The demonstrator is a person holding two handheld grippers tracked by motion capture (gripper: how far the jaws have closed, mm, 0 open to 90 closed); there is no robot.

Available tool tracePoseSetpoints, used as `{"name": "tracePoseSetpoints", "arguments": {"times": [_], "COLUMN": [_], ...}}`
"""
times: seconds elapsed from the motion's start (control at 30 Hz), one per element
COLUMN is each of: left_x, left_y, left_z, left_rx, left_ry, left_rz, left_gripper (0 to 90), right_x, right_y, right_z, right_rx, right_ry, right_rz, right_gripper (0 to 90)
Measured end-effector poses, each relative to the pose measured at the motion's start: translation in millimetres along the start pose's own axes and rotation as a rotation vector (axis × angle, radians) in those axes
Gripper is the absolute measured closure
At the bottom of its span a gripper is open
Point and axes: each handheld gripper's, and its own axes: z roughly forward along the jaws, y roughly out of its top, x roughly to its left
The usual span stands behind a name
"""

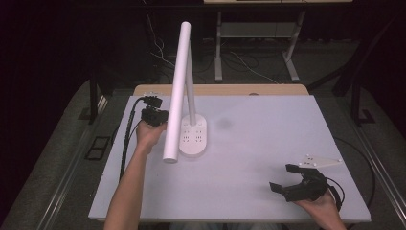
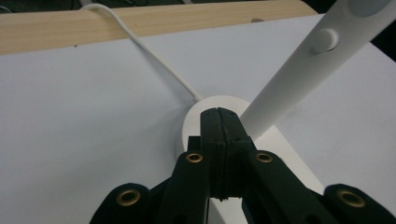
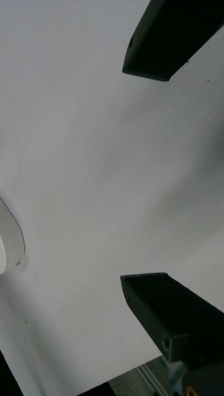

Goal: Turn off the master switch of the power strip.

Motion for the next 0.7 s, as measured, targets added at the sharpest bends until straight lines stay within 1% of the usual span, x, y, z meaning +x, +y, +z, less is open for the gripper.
{"name": "tracePoseSetpoints", "arguments": {"times": [0.13,0.2,0.3,0.37,0.43,0.57,0.67,0.7], "left_x": [-0.3,-0.6,-1.2,-2.0,-1.1,-1.4,-2.8,-2.9], "left_y": [-0.6,-1.5,-4.4,-7.1,-9.9,-16.3,-22.0,-23.9], "left_z": [-10.7,-15.7,-23.7,-28.9,-34.1,-43.7,-49.7,-51.5], "left_rx": [-0.018,-0.023,-0.046,-0.060,-0.066,-0.074,-0.067,-0.066], "left_ry": [0.000,-0.003,-0.007,-0.012,-0.022,-0.040,-0.053,-0.057], "left_rz": [-0.010,-0.006,-0.013,-0.028,-0.027,-0.049,-0.039,-0.033], "left_gripper": [89.4,85.1,78.9,73.1,65.8,45.5,27.2,22.7], "right_x": [-0.5,-1.0,-1.4,-1.5,-1.9,-1.6,-1.3,-1.3], "right_y": [0.3,0.3,0.4,0.4,0.5,0.4,0.3,0.3], "right_z": [-0.2,0.0,-0.1,-0.3,-0.4,-0.2,-0.2,-0.2], "right_rx": [-0.003,-0.004,-0.004,-0.005,-0.008,-0.007,-0.007,-0.007], "right_ry": [-0.001,-0.001,-0.001,-0.001,-0.001,-0.001,-0.001,-0.001], "right_rz": [0.000,-0.001,0.000,0.000,-0.003,0.002,0.001,0.001], "right_gripper": [0.4,0.4,0.5,0.5,0.5,0.5,0.4,0.4]}}
